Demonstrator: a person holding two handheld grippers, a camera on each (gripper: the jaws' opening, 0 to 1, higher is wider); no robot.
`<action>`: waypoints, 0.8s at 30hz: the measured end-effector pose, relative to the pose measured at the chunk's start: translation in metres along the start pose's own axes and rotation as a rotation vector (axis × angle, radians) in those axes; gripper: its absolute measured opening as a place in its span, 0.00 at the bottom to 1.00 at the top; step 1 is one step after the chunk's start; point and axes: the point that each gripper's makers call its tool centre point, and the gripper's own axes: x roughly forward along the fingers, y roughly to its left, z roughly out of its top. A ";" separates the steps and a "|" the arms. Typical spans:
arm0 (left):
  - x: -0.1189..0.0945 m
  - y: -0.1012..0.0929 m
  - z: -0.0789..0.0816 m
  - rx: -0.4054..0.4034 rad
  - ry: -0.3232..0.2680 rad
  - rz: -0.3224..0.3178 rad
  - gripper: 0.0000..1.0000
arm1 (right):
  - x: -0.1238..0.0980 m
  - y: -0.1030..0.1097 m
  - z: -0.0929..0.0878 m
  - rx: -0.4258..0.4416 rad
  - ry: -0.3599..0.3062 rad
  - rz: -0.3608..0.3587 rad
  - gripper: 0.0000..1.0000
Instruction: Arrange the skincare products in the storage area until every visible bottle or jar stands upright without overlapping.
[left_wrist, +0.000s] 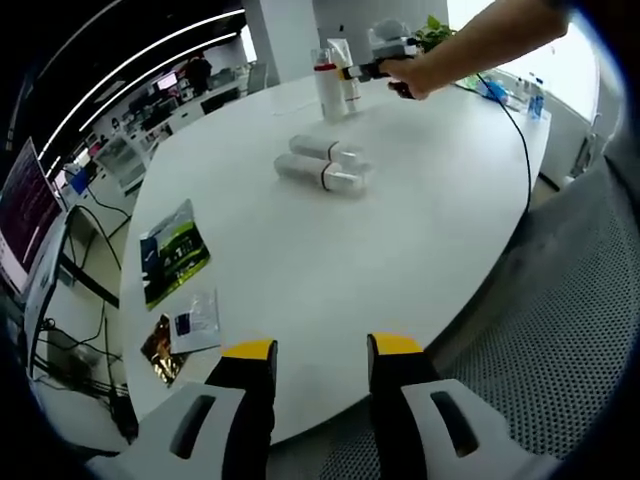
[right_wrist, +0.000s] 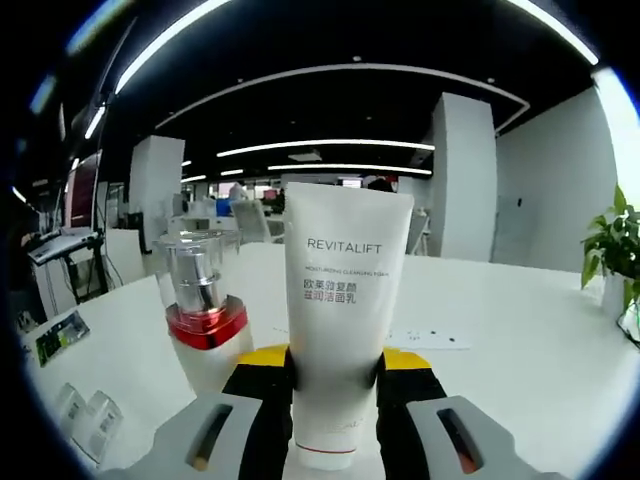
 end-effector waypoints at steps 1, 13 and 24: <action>0.000 0.000 0.000 0.000 0.001 -0.001 0.32 | -0.001 0.001 0.000 -0.012 -0.010 0.003 0.24; 0.000 0.000 -0.002 0.007 0.012 -0.001 0.29 | -0.009 0.004 0.000 -0.058 0.047 -0.047 0.26; 0.001 0.000 -0.004 0.007 0.023 -0.001 0.26 | -0.004 -0.002 -0.006 -0.044 0.122 -0.070 0.27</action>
